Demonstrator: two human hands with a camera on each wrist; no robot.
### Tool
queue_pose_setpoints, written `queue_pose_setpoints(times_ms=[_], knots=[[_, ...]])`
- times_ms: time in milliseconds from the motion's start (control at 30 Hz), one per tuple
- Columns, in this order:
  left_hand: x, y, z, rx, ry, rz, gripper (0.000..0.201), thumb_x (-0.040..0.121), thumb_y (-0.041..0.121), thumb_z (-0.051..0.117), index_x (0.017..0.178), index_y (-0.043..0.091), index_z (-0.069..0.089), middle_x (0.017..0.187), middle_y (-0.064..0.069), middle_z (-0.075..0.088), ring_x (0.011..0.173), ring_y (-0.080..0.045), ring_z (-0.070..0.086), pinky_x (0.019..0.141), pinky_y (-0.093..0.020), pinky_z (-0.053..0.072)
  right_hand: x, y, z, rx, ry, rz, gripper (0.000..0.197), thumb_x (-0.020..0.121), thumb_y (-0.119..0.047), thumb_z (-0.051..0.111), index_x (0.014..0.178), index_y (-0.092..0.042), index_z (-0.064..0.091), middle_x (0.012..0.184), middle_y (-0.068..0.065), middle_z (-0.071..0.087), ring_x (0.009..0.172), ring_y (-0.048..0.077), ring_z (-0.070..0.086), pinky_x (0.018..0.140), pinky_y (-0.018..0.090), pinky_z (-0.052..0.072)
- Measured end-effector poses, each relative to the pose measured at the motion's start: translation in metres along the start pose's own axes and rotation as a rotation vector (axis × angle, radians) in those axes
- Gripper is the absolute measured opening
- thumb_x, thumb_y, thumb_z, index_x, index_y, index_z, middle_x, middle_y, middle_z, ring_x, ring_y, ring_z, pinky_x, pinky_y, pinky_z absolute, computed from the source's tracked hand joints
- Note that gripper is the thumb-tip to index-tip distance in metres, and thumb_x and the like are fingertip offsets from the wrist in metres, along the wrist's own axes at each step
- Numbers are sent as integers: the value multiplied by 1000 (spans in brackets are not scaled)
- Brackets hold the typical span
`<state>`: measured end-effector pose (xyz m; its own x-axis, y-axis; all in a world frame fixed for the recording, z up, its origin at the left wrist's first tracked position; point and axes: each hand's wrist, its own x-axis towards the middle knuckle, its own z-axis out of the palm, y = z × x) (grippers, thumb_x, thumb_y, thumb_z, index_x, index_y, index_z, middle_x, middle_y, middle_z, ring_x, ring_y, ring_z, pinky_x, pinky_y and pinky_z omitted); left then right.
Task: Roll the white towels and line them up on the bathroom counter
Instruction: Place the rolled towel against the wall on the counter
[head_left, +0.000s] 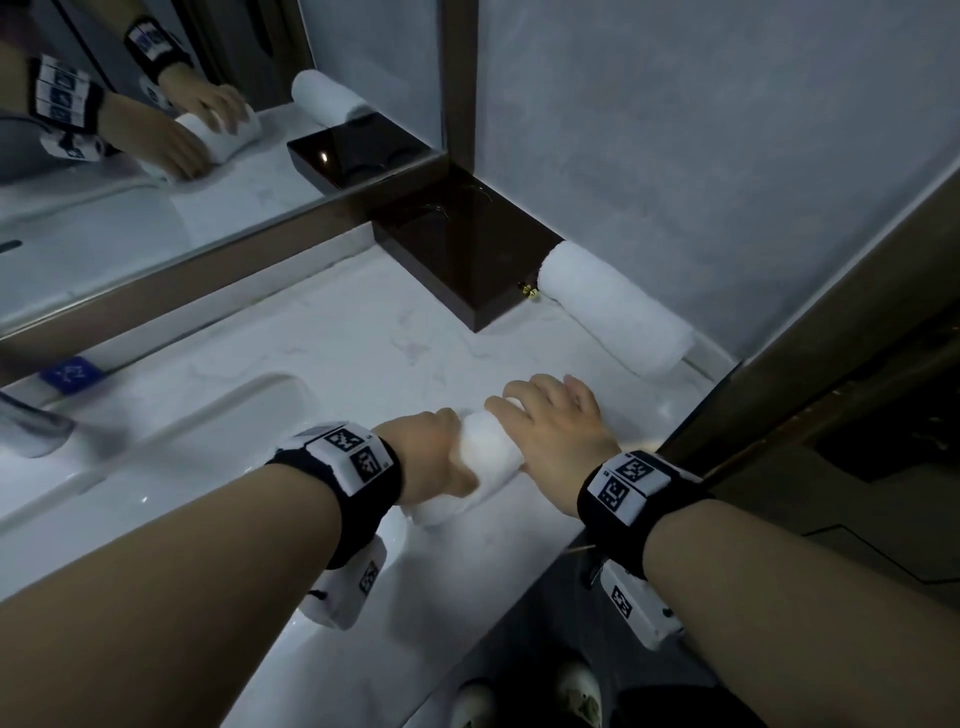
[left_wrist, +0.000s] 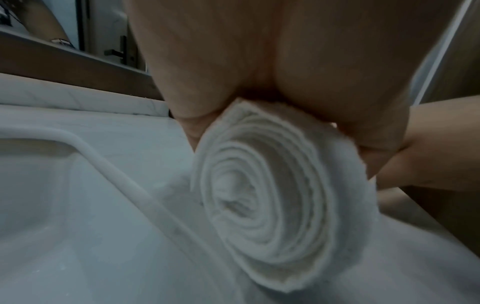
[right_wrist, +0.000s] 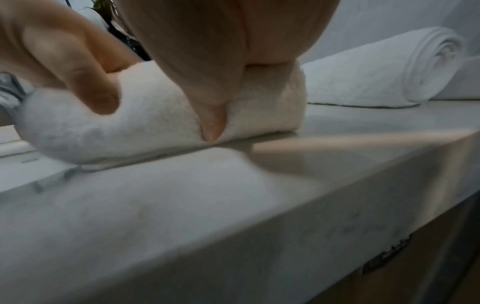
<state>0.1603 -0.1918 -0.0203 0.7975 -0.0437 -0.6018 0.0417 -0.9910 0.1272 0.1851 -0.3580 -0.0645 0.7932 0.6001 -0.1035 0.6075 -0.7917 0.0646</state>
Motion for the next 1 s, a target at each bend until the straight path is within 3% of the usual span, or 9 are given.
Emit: queue_pose_setpoints(times_ms=[67, 167, 300, 400, 500, 600, 733, 900, 1000], knots=[[2, -3, 2, -76, -8, -16, 62, 87, 41, 62, 135, 10, 38, 121, -5, 59, 102, -23, 59, 84, -31, 45, 5, 0, -4, 63, -60, 64, 90, 75, -8, 60, 147, -34, 14, 153, -1, 15, 144, 26, 6, 116, 48, 0], [8, -9, 4, -166, -16, -15, 60, 82, 48, 63, 125, 12, 42, 100, 0, 56, 86, -21, 58, 72, -30, 44, 7, -11, -14, 308, -81, 225, 92, 75, 1, 50, 150, -31, 9, 159, -1, -2, 147, 24, -10, 118, 51, -3], [14, -3, 7, -270, 29, -43, 37, 85, 45, 59, 96, 10, 50, 85, -1, 59, 75, -20, 61, 61, -27, 43, 1, -25, -26, 615, 155, 500, 68, 80, -10, 60, 142, -20, 34, 154, 9, 14, 138, 30, 17, 113, 38, 27], [21, 10, 14, -520, 130, -128, 41, 84, 47, 60, 91, 7, 52, 88, -5, 63, 73, -21, 61, 60, -28, 42, 5, -19, -33, 887, -16, 636, 66, 84, -28, 63, 142, -23, 33, 141, 10, 28, 122, 31, 41, 99, 36, 41], [30, 23, 17, -670, 152, -136, 31, 85, 40, 62, 79, 11, 51, 79, -4, 61, 62, -17, 55, 55, -28, 39, 18, -9, -32, 1143, -147, 685, 76, 83, -41, 62, 147, -38, 23, 140, 7, 39, 118, 31, 51, 101, 40, 43], [38, 27, 16, -793, 106, 15, 24, 80, 35, 71, 73, 15, 59, 69, 1, 63, 58, -12, 56, 51, -22, 42, 30, -1, -31, 1089, -165, 692, 87, 73, -42, 68, 147, -41, 22, 138, 6, 47, 118, 29, 53, 99, 42, 46], [40, 21, 16, -889, -20, 155, 27, 59, 33, 86, 72, 22, 66, 70, 10, 67, 70, -8, 63, 68, -22, 48, 31, 15, -26, 947, -251, 621, 103, 60, -43, 73, 143, -47, 12, 128, 7, 53, 109, 30, 58, 91, 46, 51], [46, 14, 15, -591, 49, 160, 34, 64, 26, 78, 94, 19, 63, 94, 6, 66, 87, -17, 64, 78, -33, 56, 34, 29, -12, 654, -317, 617, 106, 74, -45, 68, 139, -55, -15, 128, 13, 48, 109, 35, 55, 90, 47, 50], [47, -1, 12, -246, 138, 108, 57, 63, 32, 72, 116, 27, 52, 118, 5, 45, 109, -19, 46, 88, -33, 50, 39, 42, -6, 497, -306, 610, 100, 79, -44, 62, 135, -54, -20, 128, 14, 44, 104, 34, 55, 88, 46, 51]])
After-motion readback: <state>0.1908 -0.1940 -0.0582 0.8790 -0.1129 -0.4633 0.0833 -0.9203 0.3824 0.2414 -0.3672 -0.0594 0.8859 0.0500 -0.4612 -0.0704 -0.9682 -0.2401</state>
